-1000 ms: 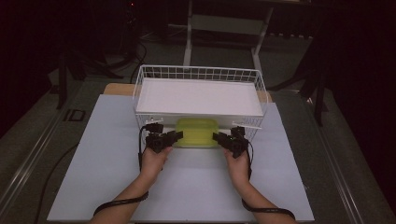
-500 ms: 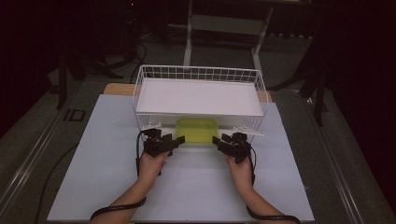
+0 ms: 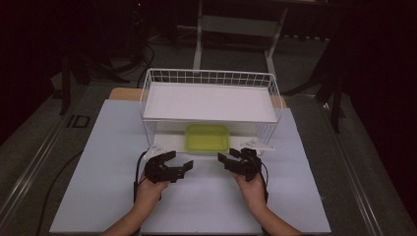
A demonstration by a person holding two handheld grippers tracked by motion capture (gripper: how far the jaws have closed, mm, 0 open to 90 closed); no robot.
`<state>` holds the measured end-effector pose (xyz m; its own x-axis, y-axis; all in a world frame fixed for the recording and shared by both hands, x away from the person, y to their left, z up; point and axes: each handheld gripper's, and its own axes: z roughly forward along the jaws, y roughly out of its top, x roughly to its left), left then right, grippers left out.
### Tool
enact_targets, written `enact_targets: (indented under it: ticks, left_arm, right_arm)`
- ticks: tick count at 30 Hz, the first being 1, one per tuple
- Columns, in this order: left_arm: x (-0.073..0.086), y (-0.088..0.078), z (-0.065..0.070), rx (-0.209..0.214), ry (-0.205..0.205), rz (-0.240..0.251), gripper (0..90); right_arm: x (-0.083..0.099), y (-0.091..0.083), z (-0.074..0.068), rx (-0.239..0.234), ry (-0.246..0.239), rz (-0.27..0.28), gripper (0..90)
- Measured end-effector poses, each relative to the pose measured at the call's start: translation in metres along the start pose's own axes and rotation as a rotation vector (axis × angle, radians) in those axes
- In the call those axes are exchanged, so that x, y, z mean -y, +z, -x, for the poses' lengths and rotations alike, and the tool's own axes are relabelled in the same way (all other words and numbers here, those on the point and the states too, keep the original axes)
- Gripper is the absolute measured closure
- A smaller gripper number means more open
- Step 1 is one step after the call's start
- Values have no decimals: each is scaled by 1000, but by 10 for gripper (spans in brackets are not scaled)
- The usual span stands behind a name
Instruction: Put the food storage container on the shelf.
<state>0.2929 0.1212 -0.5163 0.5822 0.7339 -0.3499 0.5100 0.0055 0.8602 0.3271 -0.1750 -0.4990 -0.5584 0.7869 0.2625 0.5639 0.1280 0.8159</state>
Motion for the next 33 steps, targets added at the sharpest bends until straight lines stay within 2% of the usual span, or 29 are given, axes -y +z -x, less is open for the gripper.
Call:
enact_targets:
  ticks: [2,5,7,9,12,13,15,16,18,19,21,23,33]
  left_arm:
    - [-1,-5,3,25,11,8,90]
    - [-1,-12,9,29,65,0,70]
    - [0,-16,11,39,75,-9,65]
    - [2,-23,13,71,86,17,64]
    - [3,-29,14,55,99,31,55]
    - [3,-30,14,58,96,41,55]
    - [5,-33,14,70,101,53,55]
    - [5,-34,14,75,110,54,55]
    - [7,-35,15,79,138,55,55]
    - [8,-35,15,85,147,54,55]
    - [10,-35,16,100,150,50,55]
    - [11,-34,16,105,155,45,55]
    - [10,-38,17,97,172,68,55]
  right_arm:
    - [2,1,-3,4,-11,-6,423]
    - [5,2,-6,-4,-7,-18,463]
    - [5,3,-8,-11,-8,-22,493]
    - [6,5,-10,-9,-15,-25,528]
    - [8,12,-14,9,-40,-53,576]
    - [9,15,-16,28,-57,-65,596]
    - [10,18,-18,33,-69,-73,604]
    - [12,23,-22,62,-90,-90,692]
    - [13,27,-24,69,-109,-96,751]
    - [13,29,-25,73,-117,-101,831]
    - [12,34,-28,74,-131,-112,897]
    - [12,39,-29,76,-140,-118,898]
    - [5,60,-22,77,-92,-108,896]
